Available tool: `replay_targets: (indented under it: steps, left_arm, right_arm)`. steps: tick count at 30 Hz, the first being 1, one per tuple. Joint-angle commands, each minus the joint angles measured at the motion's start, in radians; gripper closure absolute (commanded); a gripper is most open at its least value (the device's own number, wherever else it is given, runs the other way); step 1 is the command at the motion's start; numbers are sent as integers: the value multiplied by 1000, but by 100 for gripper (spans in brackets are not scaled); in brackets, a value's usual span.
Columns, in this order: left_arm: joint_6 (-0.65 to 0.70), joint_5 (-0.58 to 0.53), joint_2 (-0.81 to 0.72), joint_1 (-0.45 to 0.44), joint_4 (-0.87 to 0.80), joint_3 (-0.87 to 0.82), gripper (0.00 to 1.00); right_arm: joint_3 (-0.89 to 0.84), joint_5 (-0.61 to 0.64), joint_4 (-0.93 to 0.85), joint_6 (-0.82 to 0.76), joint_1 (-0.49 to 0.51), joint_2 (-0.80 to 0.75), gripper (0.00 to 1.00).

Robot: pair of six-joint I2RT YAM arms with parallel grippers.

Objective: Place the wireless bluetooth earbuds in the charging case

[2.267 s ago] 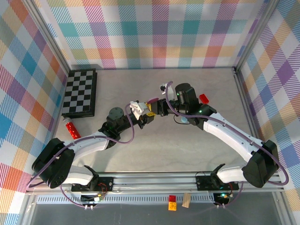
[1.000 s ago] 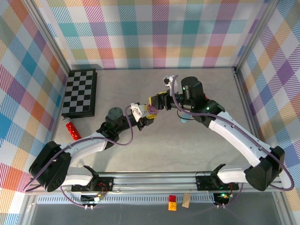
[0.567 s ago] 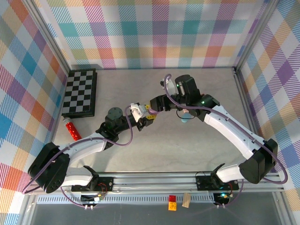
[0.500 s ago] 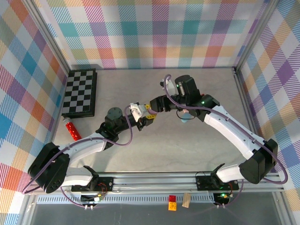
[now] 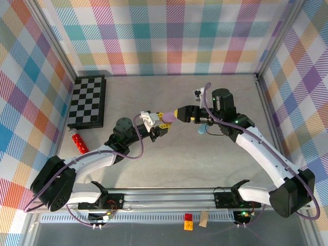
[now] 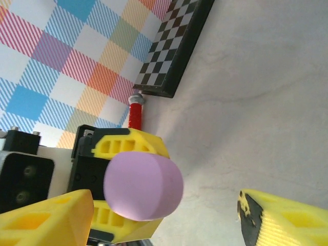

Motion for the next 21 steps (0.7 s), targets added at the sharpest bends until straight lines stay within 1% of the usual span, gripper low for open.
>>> replay_targets:
  steps: [1, 5, 8, 10, 13, 15, 17, 21]
  left_arm:
    - [-39, 45, -24, 6, 88, 14, 63]
    - [-49, 65, -24, 6, 99, 18, 63]
    - [-47, 68, -24, 6, 100, 15, 63]
    - [-48, 66, -25, 6, 94, 14, 63]
    - [-40, 64, -34, 6, 79, 12, 63]
    - [-33, 61, -43, 6, 66, 12, 63]
    - [-22, 59, -48, 6, 45, 14, 63]
    - [-15, 47, -48, 6, 43, 8, 63]
  right_arm:
    - [-41, -173, 189, 167, 4, 4, 26]
    - [-74, -250, 340, 284, 4, 32, 27]
    - [-76, -282, 406, 340, 5, 54, 29]
    - [-78, -301, 440, 369, 5, 67, 32]
    - [-83, -303, 471, 391, 5, 78, 41]
    - [-88, -296, 475, 390, 5, 78, 50]
    - [-90, -295, 472, 389, 4, 81, 58]
    - [-82, -302, 465, 389, 5, 94, 68]
